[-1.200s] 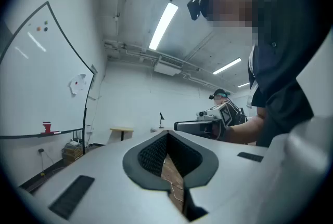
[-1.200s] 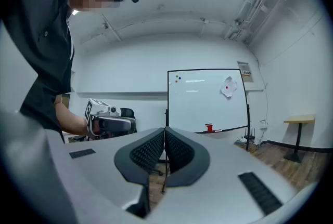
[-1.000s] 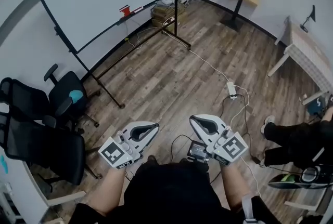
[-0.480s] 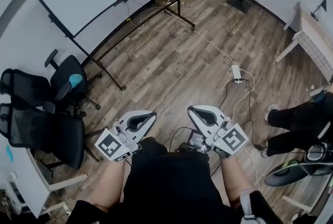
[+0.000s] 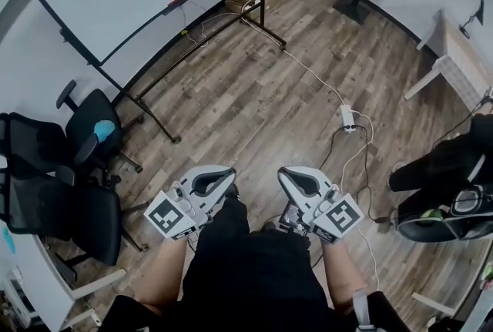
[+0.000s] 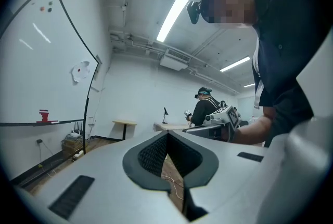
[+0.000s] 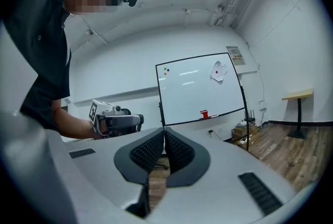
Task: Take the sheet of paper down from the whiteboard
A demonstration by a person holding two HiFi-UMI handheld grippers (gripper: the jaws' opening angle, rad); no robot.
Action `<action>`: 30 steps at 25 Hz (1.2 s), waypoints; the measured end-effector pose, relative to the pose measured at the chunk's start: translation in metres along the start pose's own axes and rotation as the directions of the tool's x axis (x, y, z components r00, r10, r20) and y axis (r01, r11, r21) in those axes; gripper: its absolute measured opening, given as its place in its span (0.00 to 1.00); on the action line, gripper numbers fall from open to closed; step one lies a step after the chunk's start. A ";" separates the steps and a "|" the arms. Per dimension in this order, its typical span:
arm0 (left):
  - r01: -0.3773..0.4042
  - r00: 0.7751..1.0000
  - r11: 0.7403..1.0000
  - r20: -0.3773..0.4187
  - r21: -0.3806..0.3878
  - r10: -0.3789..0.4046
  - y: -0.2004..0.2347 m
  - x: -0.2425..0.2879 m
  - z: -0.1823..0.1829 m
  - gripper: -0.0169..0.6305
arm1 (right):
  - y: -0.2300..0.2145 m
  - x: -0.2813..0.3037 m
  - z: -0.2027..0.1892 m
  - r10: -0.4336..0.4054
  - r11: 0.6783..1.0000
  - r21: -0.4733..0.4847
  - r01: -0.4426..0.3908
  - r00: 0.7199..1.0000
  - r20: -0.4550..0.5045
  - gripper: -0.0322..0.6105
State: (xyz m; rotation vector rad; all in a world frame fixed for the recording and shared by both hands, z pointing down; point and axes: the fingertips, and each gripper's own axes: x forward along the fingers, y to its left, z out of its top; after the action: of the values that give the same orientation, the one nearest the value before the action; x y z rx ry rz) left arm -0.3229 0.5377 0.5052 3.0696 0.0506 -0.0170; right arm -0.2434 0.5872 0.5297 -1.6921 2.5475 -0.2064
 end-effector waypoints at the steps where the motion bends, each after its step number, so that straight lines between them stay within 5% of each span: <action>1: 0.004 1.000 1.000 0.006 -0.003 -0.004 0.014 0.001 0.000 0.04 | -0.004 0.012 0.001 -0.001 1.000 0.003 0.001 1.000 -0.006 0.08; 6: 0.030 0.999 0.998 0.041 -0.046 -0.029 0.089 0.004 0.006 0.04 | -0.031 0.083 0.001 -0.009 1.000 -0.019 0.007 0.995 -0.103 0.08; 14: 0.151 0.988 0.984 0.042 -0.092 -0.148 0.181 0.004 -0.001 0.04 | -0.065 0.198 0.036 -0.064 0.997 -0.049 0.060 0.993 -0.095 0.08; 17: 0.132 0.991 0.985 0.048 -0.112 -0.127 0.208 0.005 -0.003 0.04 | -0.084 0.201 0.030 -0.106 0.993 -0.062 0.098 0.983 -0.149 0.08; 22: 0.095 0.988 0.995 0.122 -0.034 -0.090 0.232 -0.006 0.022 0.04 | -0.108 0.220 0.037 -0.097 0.992 -0.095 0.082 0.981 -0.170 0.08; 30: 0.021 0.999 0.999 0.043 -0.038 -0.020 0.277 0.028 0.013 0.04 | -0.154 0.267 0.049 0.028 0.997 -0.070 -0.036 0.993 -0.112 0.08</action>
State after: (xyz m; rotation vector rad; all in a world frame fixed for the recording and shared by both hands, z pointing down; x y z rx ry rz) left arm -0.2854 0.2612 0.5116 3.0287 0.0794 -0.0813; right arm -0.1995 0.2789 0.5079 -1.7090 2.6911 -0.2157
